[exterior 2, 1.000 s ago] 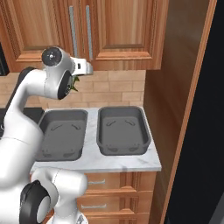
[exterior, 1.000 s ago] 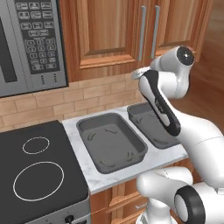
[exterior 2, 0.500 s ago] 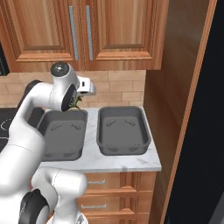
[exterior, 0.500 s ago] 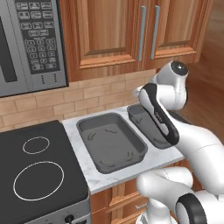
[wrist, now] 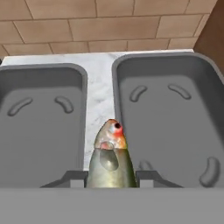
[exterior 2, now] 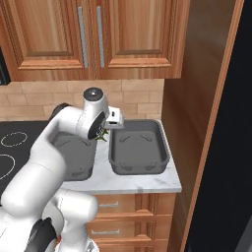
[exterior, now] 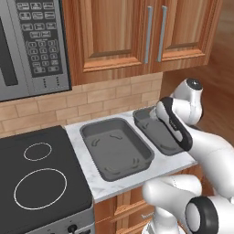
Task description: Place one squash and one fish in each tupperware on the nearby counter, to pack two identical lunches.
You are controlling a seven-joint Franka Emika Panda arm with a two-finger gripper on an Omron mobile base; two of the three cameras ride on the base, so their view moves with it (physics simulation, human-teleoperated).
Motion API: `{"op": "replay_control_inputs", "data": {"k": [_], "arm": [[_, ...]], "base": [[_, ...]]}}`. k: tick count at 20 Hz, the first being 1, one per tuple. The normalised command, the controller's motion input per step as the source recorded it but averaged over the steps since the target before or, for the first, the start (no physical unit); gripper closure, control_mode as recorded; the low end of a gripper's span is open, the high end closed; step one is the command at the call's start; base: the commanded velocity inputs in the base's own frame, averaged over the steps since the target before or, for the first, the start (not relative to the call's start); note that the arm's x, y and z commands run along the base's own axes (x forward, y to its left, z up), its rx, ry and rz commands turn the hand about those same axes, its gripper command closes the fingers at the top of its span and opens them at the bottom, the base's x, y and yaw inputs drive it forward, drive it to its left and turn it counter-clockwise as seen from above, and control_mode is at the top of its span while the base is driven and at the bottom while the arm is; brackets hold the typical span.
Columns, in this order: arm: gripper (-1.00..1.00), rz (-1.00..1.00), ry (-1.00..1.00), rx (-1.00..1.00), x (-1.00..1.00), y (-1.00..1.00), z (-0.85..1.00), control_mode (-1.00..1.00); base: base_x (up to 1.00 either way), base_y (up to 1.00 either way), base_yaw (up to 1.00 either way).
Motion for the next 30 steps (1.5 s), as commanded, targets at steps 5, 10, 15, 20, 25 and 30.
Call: {"op": "replay_control_inputs", "data": {"k": [5, 10, 15, 20, 25, 30], "arm": [[1.00, 0.00, 0.08, 0.00, 0.07, -0.53, -0.52, -1.00], [1.00, 0.00, 0.03, 0.00, 0.30, -0.30, -0.36, -1.00], [1.00, 0.00, 0.00, 0.00, 0.44, -0.12, -0.30, -1.00], [1.00, 0.00, 0.00, 0.00, 0.43, -0.08, -0.30, -1.00], [1.00, 0.00, 0.00, 0.00, 0.36, -0.09, -0.25, -1.00], [1.00, 0.00, 0.00, 0.00, 0.29, -0.10, -0.25, -1.00]], "base": [[0.00, 0.00, 0.00], [0.00, 0.00, 0.00], [0.00, 0.00, 0.00], [0.00, 0.00, 0.00], [0.00, 0.00, 0.00], [0.00, 0.00, 0.00]]}}
